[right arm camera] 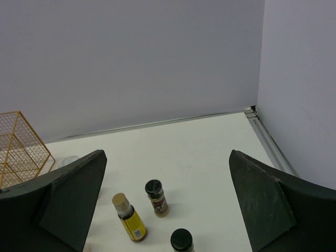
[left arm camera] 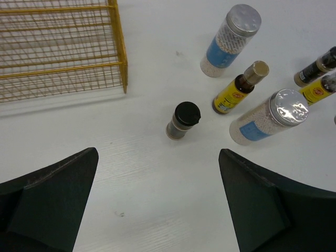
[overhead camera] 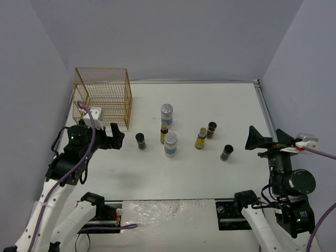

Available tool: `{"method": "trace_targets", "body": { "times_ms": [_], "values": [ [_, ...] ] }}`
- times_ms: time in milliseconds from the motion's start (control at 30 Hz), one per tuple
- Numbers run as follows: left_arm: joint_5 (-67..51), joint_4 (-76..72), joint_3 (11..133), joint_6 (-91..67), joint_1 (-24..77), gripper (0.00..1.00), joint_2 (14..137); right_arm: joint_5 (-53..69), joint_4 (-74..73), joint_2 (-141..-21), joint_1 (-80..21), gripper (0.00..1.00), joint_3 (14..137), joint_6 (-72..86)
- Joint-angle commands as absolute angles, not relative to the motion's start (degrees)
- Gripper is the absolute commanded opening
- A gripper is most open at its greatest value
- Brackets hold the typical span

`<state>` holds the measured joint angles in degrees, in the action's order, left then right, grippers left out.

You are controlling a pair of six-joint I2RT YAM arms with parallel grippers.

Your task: Organize the condiment bottles

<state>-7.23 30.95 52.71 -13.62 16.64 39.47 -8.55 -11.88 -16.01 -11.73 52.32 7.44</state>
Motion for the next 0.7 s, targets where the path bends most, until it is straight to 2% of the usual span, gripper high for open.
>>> {"method": "trace_targets", "body": {
  "times_ms": [0,233,433,667],
  "values": [
    [-11.8,19.3,55.5,-17.9,20.4,0.97,47.2,-6.4,-9.0,-16.9,-12.1,1.0,52.2,7.3],
    [1.2,7.9,55.2,-19.9,37.1,0.97,56.1,-5.5,-9.6,-17.2,-12.1,1.0,52.1,7.1],
    [21.5,-4.4,51.7,-25.2,53.6,0.97,63.1,-4.9,-10.2,-18.4,-12.1,1.0,52.4,6.9],
    [28.4,-8.3,54.6,-26.2,61.5,0.97,72.5,-4.2,-10.5,-18.9,-12.2,1.0,52.2,6.8]
  ]
}}
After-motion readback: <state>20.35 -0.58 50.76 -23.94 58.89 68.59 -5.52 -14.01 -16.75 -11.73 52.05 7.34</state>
